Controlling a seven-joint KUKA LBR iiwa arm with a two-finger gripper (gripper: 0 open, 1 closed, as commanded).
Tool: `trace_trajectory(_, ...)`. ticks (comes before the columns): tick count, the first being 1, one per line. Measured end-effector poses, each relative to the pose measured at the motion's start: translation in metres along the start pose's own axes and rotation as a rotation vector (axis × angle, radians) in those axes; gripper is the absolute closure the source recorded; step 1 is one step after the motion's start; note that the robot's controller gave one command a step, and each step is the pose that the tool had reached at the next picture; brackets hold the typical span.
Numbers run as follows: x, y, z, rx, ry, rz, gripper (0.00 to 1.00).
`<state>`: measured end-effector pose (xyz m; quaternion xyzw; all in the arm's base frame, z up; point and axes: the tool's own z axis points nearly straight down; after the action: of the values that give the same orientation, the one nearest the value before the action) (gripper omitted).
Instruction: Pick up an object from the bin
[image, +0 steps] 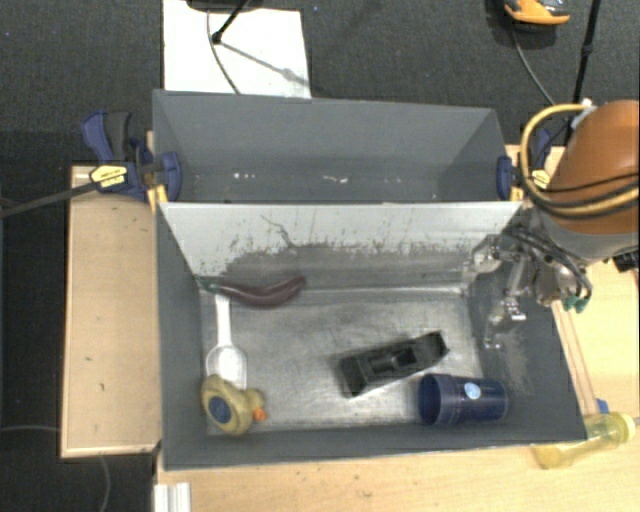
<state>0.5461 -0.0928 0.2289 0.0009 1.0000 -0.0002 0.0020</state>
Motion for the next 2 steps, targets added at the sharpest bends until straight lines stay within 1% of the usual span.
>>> trace_trajectory(1,0.012,0.033,0.051,0.000,-0.002,-0.124,0.00)
trace_trajectory(2,0.035,0.087,0.070,-0.004,0.005,-0.161,0.00)
